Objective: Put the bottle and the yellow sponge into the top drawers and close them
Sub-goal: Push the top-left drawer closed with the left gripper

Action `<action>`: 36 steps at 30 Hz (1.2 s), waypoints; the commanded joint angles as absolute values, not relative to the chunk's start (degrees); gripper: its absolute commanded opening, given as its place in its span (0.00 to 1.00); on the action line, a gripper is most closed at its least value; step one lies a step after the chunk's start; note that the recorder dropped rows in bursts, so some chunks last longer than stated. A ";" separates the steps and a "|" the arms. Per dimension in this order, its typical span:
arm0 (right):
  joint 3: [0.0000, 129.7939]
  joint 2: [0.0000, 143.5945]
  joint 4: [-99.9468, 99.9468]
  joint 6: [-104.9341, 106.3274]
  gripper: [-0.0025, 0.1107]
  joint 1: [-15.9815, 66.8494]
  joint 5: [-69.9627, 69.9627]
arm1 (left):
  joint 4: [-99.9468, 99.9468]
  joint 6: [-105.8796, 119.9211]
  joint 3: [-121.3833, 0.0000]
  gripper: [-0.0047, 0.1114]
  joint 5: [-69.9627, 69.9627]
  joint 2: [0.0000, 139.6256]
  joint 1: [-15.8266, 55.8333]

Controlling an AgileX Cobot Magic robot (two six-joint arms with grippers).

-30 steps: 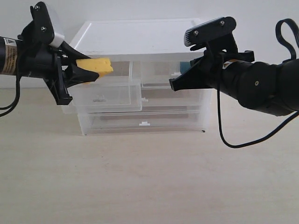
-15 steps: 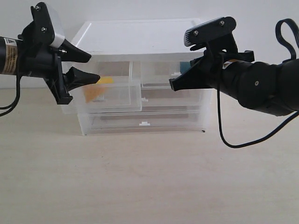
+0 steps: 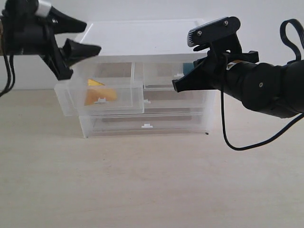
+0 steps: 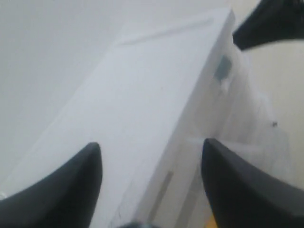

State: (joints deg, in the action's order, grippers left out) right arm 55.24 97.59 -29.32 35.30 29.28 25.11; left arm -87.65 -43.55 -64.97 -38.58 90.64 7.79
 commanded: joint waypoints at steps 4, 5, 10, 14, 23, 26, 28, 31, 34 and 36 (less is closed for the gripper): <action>55.51 97.28 -29.38 35.50 0.02 29.05 25.83 | -93.11 -66.04 -62.40 0.08 -41.73 84.31 7.66; 55.51 97.28 -29.38 35.50 0.02 29.05 25.83 | -96.10 -66.04 -61.23 0.08 -43.54 84.53 7.66; 55.51 97.28 -29.38 34.74 0.02 29.05 25.84 | -99.95 -65.76 -55.60 0.07 -46.38 85.69 8.67; 55.51 97.28 -29.38 34.62 0.02 29.05 25.84 | -99.95 -65.01 -52.85 0.07 -46.51 86.60 9.50; 55.51 97.28 -29.38 34.63 0.02 29.05 25.60 | -99.95 -63.32 -52.20 0.07 -36.87 92.76 12.73; 55.51 97.28 -29.38 34.63 0.02 29.05 25.48 | -97.59 -60.87 -52.59 0.07 -29.31 94.30 12.73; 55.51 97.28 -29.38 34.63 0.02 29.05 25.48 | -93.74 -57.46 -52.72 0.07 -23.37 94.93 12.73; 55.51 97.28 -29.38 34.63 0.02 29.05 25.48 | -82.40 -44.69 -52.84 0.07 -22.75 96.37 12.62; 55.51 97.28 -29.38 34.63 0.02 29.05 25.06 | -69.27 -33.99 -53.99 0.07 -24.98 97.36 12.62; 55.51 97.28 -29.38 34.63 0.02 29.05 24.93 | -58.63 -27.11 -55.66 0.07 -28.71 98.41 12.62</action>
